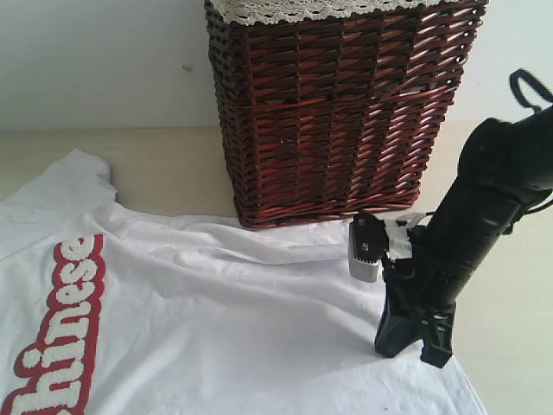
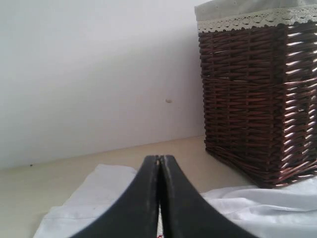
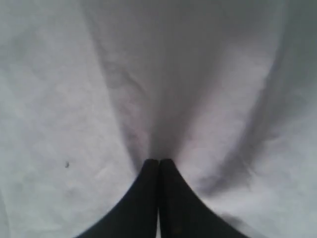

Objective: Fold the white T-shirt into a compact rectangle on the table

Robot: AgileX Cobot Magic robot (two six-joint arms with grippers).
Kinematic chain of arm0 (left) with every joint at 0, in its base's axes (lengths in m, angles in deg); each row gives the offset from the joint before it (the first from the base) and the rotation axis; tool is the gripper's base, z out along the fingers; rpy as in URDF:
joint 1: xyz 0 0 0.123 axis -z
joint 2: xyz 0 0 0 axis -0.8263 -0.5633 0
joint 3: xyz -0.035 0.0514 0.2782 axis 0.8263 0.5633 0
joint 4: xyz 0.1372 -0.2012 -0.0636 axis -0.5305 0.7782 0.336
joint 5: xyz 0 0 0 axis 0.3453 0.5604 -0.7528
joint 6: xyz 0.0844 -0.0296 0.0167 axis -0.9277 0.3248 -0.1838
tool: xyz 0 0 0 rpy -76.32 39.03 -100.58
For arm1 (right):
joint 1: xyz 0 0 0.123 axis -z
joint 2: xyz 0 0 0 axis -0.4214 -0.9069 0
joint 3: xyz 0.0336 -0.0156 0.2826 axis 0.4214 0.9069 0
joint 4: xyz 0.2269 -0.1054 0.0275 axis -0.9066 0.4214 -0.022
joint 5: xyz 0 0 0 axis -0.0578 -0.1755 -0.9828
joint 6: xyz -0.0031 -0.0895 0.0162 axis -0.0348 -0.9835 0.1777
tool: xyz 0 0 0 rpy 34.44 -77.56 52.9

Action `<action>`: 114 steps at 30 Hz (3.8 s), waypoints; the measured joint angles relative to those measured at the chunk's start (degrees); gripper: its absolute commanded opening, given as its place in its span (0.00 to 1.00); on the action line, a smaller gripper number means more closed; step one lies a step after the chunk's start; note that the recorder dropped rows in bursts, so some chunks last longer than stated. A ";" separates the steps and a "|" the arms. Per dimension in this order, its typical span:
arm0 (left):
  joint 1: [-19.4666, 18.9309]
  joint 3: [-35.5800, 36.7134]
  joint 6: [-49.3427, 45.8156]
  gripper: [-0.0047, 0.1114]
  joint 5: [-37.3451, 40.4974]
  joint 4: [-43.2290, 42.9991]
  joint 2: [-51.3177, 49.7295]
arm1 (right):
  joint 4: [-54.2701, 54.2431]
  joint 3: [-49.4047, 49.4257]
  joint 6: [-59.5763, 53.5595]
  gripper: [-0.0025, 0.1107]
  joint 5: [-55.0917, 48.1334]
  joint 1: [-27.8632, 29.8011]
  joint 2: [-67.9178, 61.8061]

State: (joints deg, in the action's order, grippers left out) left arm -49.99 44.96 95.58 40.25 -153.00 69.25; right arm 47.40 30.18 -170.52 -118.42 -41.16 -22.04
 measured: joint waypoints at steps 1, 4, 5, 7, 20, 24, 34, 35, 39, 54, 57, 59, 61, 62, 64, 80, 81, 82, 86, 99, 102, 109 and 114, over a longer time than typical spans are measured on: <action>0.00 0.00 0.00 0.06 0.00 0.00 0.00 | -0.31 0.00 -0.31 0.02 -0.33 0.00 -1.31; 0.00 0.00 0.00 0.06 0.00 0.00 0.00 | -0.01 -0.50 0.23 0.02 -1.64 0.00 -2.31; 0.00 0.00 0.00 0.06 0.00 0.00 0.00 | 0.35 -0.71 0.87 0.02 -2.32 0.00 -2.42; 0.00 0.00 0.00 0.06 0.00 0.00 0.00 | 2.20 -0.71 1.85 0.02 -4.50 0.00 -2.50; 0.00 0.00 0.00 0.06 0.00 0.00 0.00 | 16.74 -0.15 3.73 0.02 -16.40 -0.13 -4.16; 0.00 0.00 0.00 0.06 0.00 0.00 0.00 | 16.34 -0.06 6.91 0.02 -14.49 -0.13 -2.67; 0.00 0.00 0.00 0.06 0.00 0.00 0.00 | 7.21 0.07 1.28 0.02 -3.73 -0.13 15.87; 0.00 0.00 0.00 0.06 0.00 0.00 0.00 | 5.94 0.07 0.99 0.02 -1.23 -0.13 16.16; 0.00 0.00 0.00 0.06 0.00 0.00 0.00 | -0.06 0.07 2.94 0.02 15.72 -0.13 14.69; 0.00 0.00 0.00 0.06 0.00 0.00 0.00 | -27.07 -17.03 3.17 0.02 39.68 -0.79 -0.47; 0.00 0.00 0.00 0.06 0.00 0.00 0.00 | -29.29 -19.32 4.76 0.02 37.49 -1.18 -1.96; 0.00 0.00 0.00 0.06 0.00 0.00 0.00 | -29.67 -19.58 5.05 0.02 36.80 -1.18 -1.96; 0.00 0.00 0.00 0.06 0.00 0.00 0.00 | -29.67 -19.80 5.18 0.02 35.57 -1.06 -2.05; 0.00 0.00 0.00 0.06 0.00 0.00 0.00 | -29.12 -19.93 5.56 0.02 34.57 -0.84 -1.95; 0.00 0.00 0.00 0.06 0.00 0.00 0.00 | -26.64 -20.32 6.30 0.02 30.49 -0.41 -1.03; 0.00 0.00 0.00 0.06 0.00 0.00 0.00 | 5.15 -14.28 20.47 0.02 22.72 -0.54 -0.55; 0.00 0.00 0.00 0.06 0.00 0.00 0.00 | 5.60 -14.03 20.52 0.02 22.89 -0.54 -0.65; 0.00 0.00 0.00 0.06 0.00 0.00 0.00 | 6.14 -13.65 20.52 0.02 23.34 -0.54 -0.90; 0.00 0.00 0.00 0.06 0.00 0.00 0.00 | 7.18 -12.84 20.64 0.02 28.28 -0.54 -3.37; 0.00 0.00 0.00 0.06 0.00 0.00 0.00 | 7.79 -12.86 20.89 0.02 40.14 -0.10 -10.73; 0.00 0.00 0.00 0.06 0.00 0.00 0.00 | 7.79 -12.96 20.89 0.02 41.86 0.13 -11.22; 0.00 0.00 0.00 0.06 0.00 0.00 0.00 | 7.79 -12.96 20.89 0.02 44.95 0.71 -11.60; 0.00 0.00 0.00 0.06 0.00 0.00 0.00 | 7.91 -12.61 20.89 0.02 43.91 0.71 -9.67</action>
State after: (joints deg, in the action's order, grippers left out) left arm -49.99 44.96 95.58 40.25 -153.00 69.25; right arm 55.30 17.57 -149.64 -74.51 -40.44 -31.71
